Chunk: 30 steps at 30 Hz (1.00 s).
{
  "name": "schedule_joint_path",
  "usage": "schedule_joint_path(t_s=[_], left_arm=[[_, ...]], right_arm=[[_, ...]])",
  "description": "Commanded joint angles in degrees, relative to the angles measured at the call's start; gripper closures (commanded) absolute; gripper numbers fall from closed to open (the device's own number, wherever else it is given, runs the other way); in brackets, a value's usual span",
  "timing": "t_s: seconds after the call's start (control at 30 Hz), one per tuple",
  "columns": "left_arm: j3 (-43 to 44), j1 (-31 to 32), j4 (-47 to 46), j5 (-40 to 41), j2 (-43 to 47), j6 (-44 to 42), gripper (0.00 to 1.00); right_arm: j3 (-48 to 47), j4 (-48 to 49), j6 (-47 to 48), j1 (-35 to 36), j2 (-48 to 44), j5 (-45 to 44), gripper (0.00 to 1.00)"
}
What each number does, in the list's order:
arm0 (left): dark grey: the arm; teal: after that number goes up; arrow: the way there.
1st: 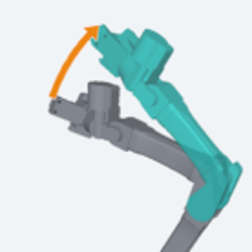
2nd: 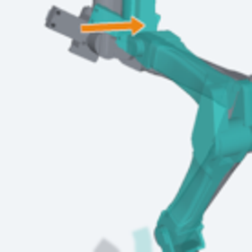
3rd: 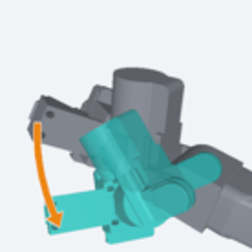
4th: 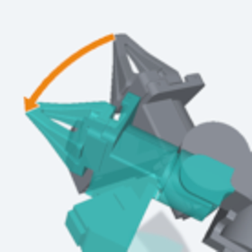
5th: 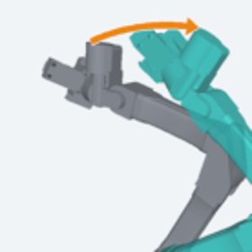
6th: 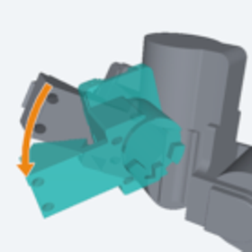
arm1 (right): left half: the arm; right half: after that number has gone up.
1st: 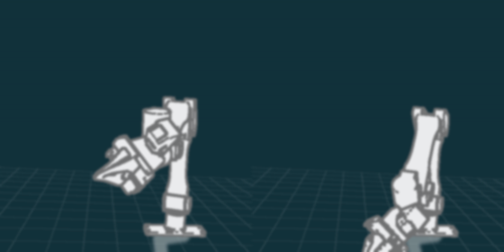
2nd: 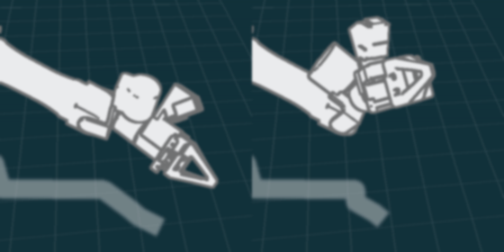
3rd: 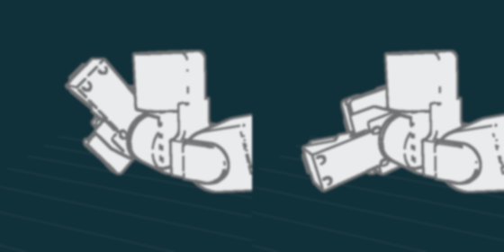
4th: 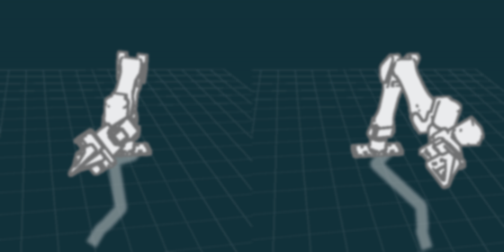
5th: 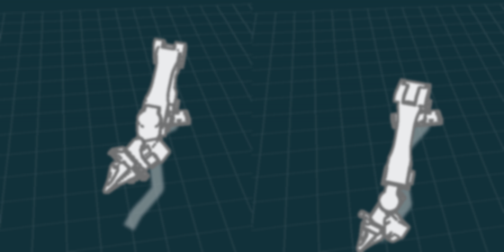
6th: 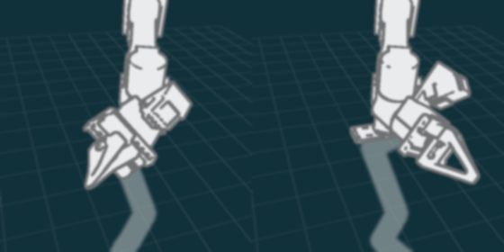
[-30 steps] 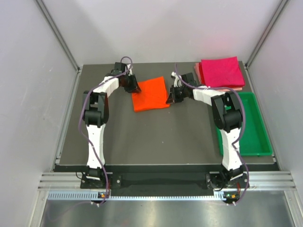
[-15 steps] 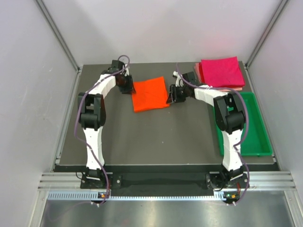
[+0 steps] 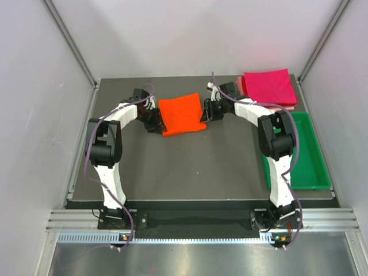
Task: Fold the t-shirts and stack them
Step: Fold the tshirt
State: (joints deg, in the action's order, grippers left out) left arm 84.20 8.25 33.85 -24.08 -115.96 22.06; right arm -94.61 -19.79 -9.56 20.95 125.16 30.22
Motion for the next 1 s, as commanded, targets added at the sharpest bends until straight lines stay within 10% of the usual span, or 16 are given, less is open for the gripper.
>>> schedule_joint_path(t_s=[0.0,0.3,0.43,0.97], left_arm=[[-1.0,-0.2,-3.8,-2.1,1.9,1.2,0.57],[-3.9,0.4,-5.4,-2.1,1.6,1.3,0.65],[-3.5,0.4,-3.7,0.0,1.2,1.1,1.00],[-14.4,5.5,-0.3,3.5,12.1,1.4,1.00]], right_arm=[[-0.8,1.6,-0.2,0.3,1.0,2.3,0.57],[1.0,4.1,-1.3,0.5,2.4,3.4,0.64],[5.6,8.2,-3.3,0.5,0.6,3.6,0.91],[31.9,14.3,-8.5,1.5,-19.3,-3.4,1.00]])
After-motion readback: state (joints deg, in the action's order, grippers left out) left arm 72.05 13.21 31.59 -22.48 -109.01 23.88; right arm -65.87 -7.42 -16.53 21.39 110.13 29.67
